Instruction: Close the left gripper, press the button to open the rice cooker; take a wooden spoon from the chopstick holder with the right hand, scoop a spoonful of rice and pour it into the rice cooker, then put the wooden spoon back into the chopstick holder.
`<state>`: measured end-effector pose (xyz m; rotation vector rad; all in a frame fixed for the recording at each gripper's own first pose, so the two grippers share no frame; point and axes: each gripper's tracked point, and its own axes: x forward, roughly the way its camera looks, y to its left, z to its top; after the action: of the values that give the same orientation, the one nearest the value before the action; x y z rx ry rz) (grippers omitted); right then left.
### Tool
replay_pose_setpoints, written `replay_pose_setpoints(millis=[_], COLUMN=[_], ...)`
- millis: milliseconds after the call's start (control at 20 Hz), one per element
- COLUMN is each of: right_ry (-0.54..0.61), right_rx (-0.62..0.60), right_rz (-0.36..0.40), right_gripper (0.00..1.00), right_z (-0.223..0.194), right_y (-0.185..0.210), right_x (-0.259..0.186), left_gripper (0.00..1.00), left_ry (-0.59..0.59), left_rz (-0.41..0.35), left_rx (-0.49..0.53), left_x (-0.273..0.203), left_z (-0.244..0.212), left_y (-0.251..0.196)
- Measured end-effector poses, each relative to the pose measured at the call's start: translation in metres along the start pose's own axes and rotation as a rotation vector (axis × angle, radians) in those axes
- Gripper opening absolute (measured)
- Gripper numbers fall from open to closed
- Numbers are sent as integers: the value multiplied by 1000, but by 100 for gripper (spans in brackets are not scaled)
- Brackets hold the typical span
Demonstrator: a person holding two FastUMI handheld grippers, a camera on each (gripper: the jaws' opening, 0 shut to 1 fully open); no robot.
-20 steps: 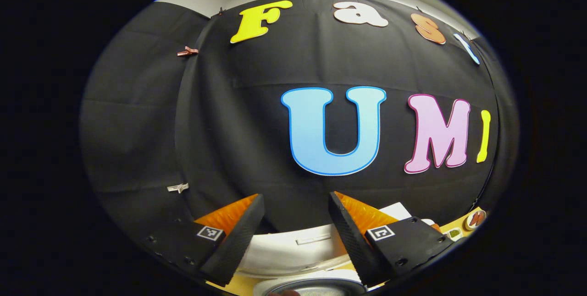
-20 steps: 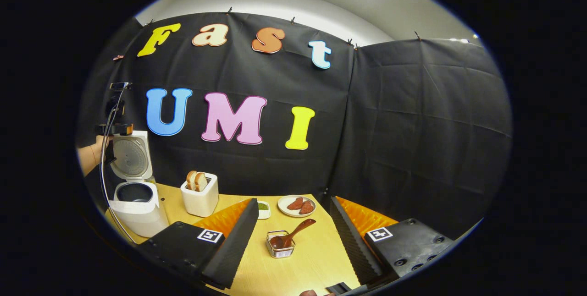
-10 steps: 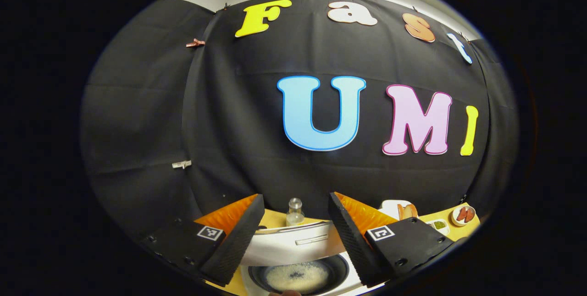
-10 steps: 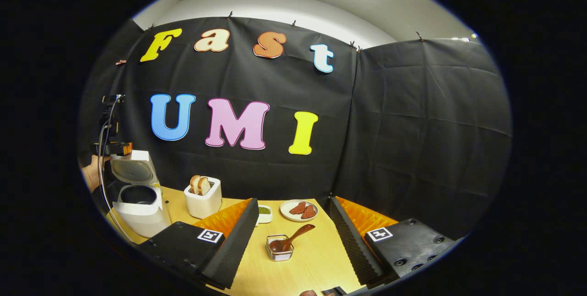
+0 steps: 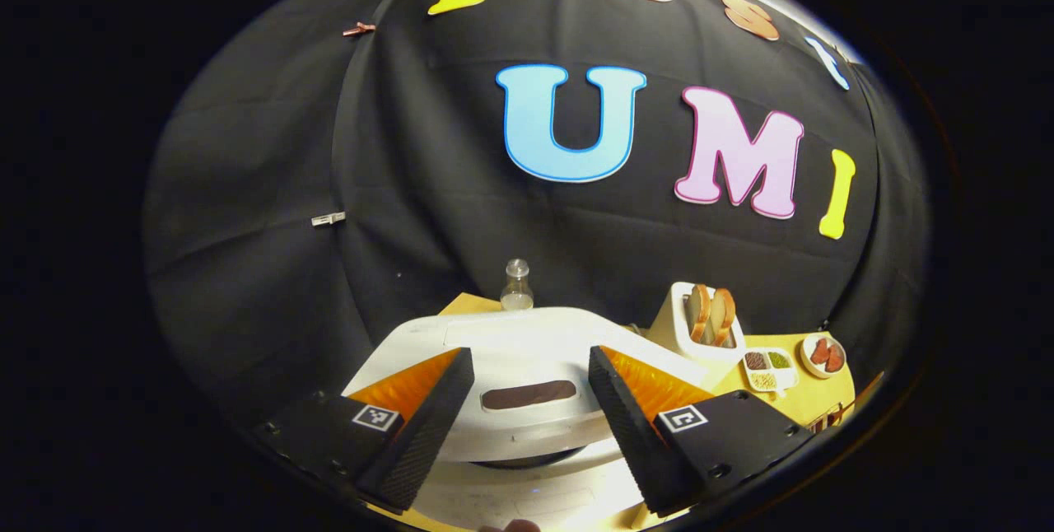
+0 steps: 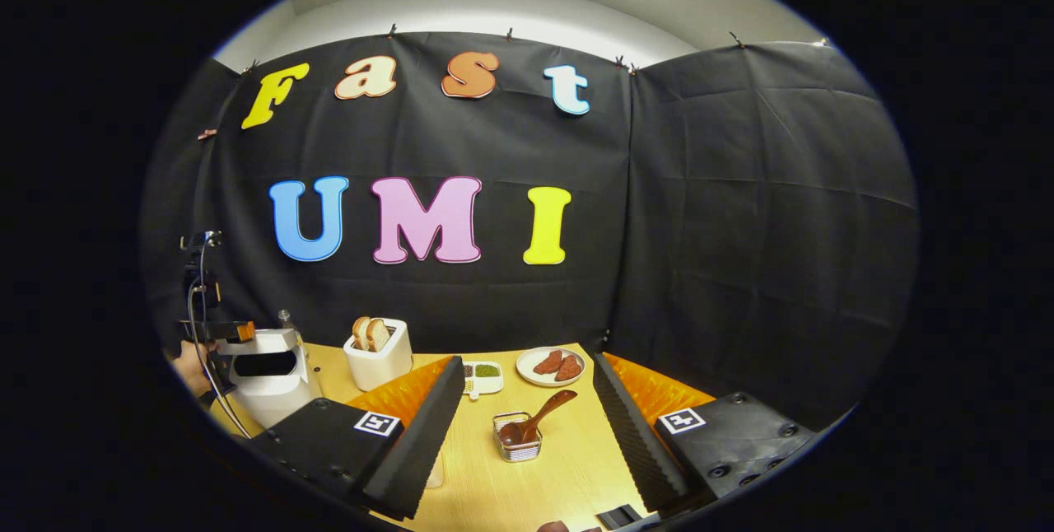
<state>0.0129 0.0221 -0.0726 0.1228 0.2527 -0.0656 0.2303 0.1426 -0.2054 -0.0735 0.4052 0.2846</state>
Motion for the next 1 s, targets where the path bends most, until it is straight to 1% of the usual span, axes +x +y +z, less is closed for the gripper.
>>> replay_pose_setpoints(millis=[50, 100, 150, 350, 450, 750, 850, 1000], right_ry=[2, 7, 11, 31, 41, 56, 57, 59], right_rx=[-1, 1, 5, 10, 21, 44, 49, 44], right_rz=[0, 1, 3, -9, -14, -24, -14, -2], right_gripper=[98, 96, 98, 98, 98, 98, 98, 98], right_z=[-3, -5, -7, -14, -19, -25, -25, -27], right_y=[0, 1, 1, -5, -7, -9, -5, -1], right_x=[-1, -2, -4, -7, -9, -11, -11, -12], left_gripper=[99, 99, 99, 99, 99, 100, 100, 100], left_ry=[7, 20, 33, 96, 123, 72, 53, 39], left_rz=[12, 22, 31, 62, 66, 50, 36, 39], left_rx=[6, 5, 0, 21, 27, 46, 59, 74], left_x=[0, 1, 1, 5, 3, -2, -4, -7], left_z=[-6, -11, -19, -50, -68, -78, -81, -81], left_y=[0, 0, 0, -3, -5, -9, -11, -10])
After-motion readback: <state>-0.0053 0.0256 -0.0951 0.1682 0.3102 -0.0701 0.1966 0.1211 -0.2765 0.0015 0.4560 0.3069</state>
